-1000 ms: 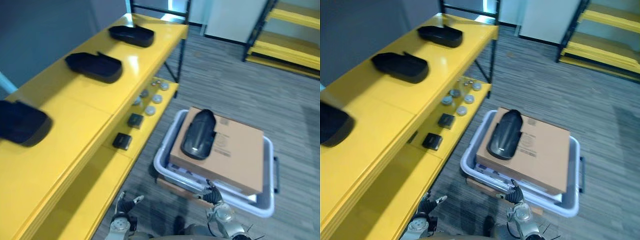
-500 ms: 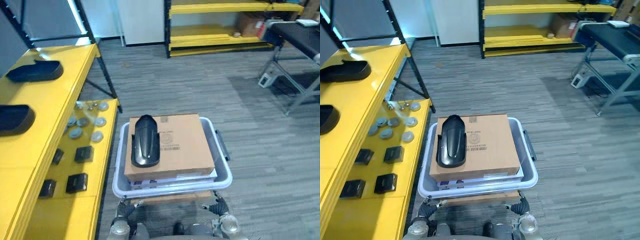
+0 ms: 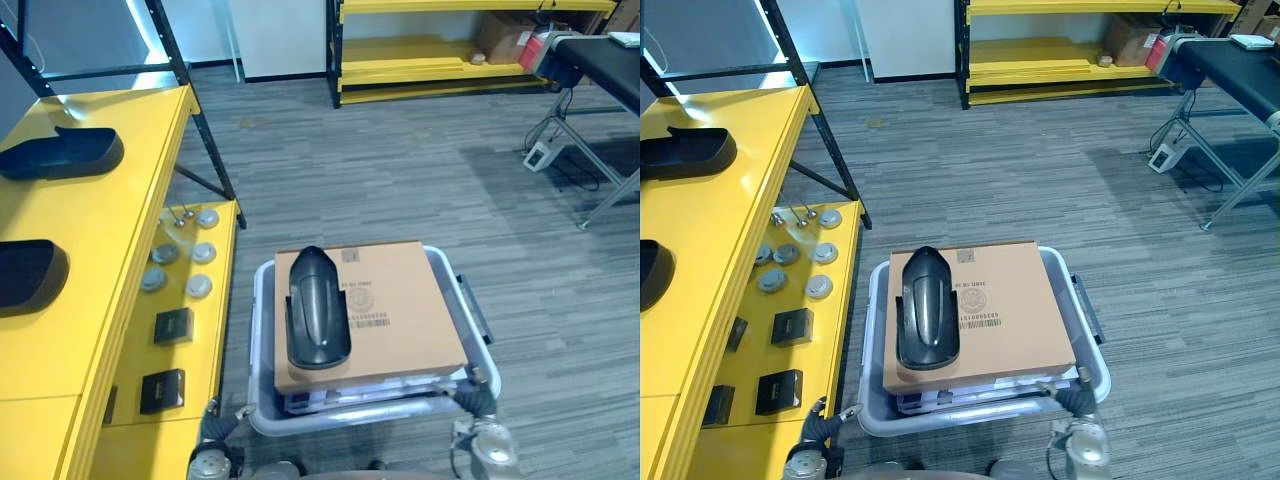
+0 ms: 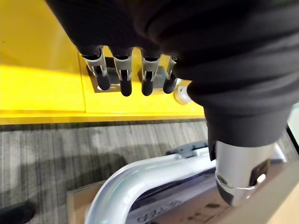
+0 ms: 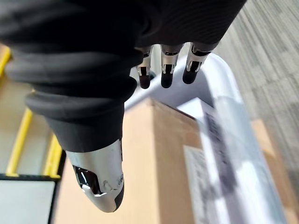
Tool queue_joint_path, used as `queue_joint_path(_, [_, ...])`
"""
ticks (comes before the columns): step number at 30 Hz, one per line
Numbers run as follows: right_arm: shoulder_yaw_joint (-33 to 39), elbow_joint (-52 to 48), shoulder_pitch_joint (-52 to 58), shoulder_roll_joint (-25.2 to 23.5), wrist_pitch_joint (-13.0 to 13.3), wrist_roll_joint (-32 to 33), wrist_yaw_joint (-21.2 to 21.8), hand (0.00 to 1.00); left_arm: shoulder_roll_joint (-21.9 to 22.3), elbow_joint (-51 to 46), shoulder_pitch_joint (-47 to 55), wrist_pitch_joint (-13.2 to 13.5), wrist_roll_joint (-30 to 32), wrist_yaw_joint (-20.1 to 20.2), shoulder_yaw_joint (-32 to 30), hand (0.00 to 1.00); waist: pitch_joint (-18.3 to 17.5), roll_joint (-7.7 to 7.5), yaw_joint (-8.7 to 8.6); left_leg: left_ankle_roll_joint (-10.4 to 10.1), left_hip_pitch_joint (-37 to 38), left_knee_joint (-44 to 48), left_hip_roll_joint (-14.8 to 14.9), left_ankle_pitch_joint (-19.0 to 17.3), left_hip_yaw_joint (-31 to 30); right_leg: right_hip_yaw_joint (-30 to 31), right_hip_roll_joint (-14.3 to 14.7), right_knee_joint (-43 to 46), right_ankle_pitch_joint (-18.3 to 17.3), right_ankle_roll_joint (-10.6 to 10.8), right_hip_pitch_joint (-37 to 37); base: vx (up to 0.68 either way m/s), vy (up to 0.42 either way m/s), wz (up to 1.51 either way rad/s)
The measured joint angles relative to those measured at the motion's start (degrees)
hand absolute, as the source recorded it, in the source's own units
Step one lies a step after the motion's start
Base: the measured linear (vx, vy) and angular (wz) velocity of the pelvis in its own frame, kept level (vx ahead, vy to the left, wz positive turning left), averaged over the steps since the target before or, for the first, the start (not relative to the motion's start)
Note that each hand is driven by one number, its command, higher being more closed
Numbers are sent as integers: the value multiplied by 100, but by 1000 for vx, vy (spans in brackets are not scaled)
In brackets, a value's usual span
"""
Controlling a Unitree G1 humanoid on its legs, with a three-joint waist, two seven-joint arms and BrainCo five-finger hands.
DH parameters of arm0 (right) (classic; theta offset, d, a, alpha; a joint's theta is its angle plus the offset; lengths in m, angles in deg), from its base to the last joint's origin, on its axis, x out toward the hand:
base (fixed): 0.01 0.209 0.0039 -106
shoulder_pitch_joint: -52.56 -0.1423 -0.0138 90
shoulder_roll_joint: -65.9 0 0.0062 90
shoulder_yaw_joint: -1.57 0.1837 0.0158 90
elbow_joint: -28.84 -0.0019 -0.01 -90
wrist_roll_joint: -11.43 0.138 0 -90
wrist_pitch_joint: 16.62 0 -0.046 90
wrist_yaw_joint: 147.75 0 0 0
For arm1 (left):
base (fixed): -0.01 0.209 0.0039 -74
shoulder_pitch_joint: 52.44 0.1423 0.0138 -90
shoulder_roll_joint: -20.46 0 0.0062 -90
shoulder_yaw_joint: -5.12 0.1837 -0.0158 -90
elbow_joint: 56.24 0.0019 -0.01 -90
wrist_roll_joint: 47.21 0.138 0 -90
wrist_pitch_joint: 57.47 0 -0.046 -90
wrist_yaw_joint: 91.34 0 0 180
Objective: Walk over and take plastic housings, then place them on the shelf
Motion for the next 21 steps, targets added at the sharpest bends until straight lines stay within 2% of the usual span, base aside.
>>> queue_joint_path(2, [-137, -428, 0, 73, 118, -15, 17, 0, -6, 2, 33, 34, 1, 2, -1, 0, -46, -112, -21, 0, -186, 472, 7, -1, -100, -53, -60, 61, 59, -79, 60, 116, -46, 21])
queue_joint_path(3, [-316, -524, -104, 79, 198, -8, 39, 0, -17, 4, 55, 97, 1, 2, -1, 0, -12, -275, 12, -38, -494, 875, -105, -238, -109, -36, -209, 69, 96, -73, 158, 64, -31, 23])
queue_joint_path(4, [-403, -543, -189, 114, 230, -2, 61, 0, 5, 1, 100, 112, 1, 5, 19, 0, -36, -300, 24, -5, -463, 353, -198, -223, -191, -62, -248, 75, 103, -62, 182, 43, 2, 38])
queue_joint_path(5, [-532, -571, -350, 301, 284, 5, 130, 0, 95, -3, 135, 115, 1, 10, 101, 0, -59, -102, 9, 117, -516, -465, -139, 645, -365, -232, -112, 163, 107, -36, 186, 65, 37, 50])
queue_joint_path(6, [-729, -445, -500, 327, 299, 7, 185, 0, 92, 1, 139, 110, 0, 8, 110, 0, -121, -56, 75, 255, -463, -526, -97, 590, -359, -323, -119, 290, 61, 20, 174, 67, 52, 55])
queue_joint_path(9, [-1472, 89, -1119, 277, 315, 8, 290, 0, 60, -18, 124, 108, -1, 10, 113, 0, -100, -77, 212, 265, -459, -503, -56, 596, -596, -342, -152, 856, -63, 85, -40, 65, 34, 47])
queue_joint_path(10, [-1627, 384, -1329, 237, 316, 7, 324, 0, 92, -8, 104, 107, -1, 10, 111, 0, -99, -84, 275, 265, -460, -499, -61, 596, -637, -401, -174, 703, -365, 125, 5, 5, -7, 24])
queue_joint_path(11, [-1701, 593, -1490, 199, 306, -1, 351, 0, 88, -8, 95, 108, -1, 8, 108, 0, -101, -120, 325, 265, -466, -499, -69, 596, -661, -453, -198, 476, -420, 145, 34, -18, -37, 30])
queue_joint_path(12, [-1807, 958, -1812, 89, 201, -38, 359, 0, 52, -14, 51, 109, -2, 10, 114, 0, -82, -241, 388, 263, -520, -493, -164, 594, -741, -512, -285, 36, -83, 97, 74, -41, -93, 45])
queue_joint_path(13, [-1805, 1334, -2041, 0, 143, -86, 354, 0, -2, 33, -33, 100, -2, 14, 115, 0, -47, -369, 411, 257, -521, -523, -225, 590, -875, -549, -345, -2, -194, 181, 116, -45, -120, 50])
queue_joint_path(17, [-1833, 2158, -2372, -77, -226, -277, 230, 0, 213, 26, -9, 101, -11, 65, 129, 0, 0, -175, 451, 163, -511, -710, -200, 735, -1070, -812, -279, 6, -265, 188, 185, -62, -103, 34])
queue_joint_path(21, [-1795, 2789, -2561, -277, -535, -528, -21, 0, 205, 31, -28, 96, -4, 95, 199, 0, 36, -184, 439, 136, -489, -1103, -203, 1058, -1287, -1061, -245, 8, -265, 188, 162, -77, -40, 33])
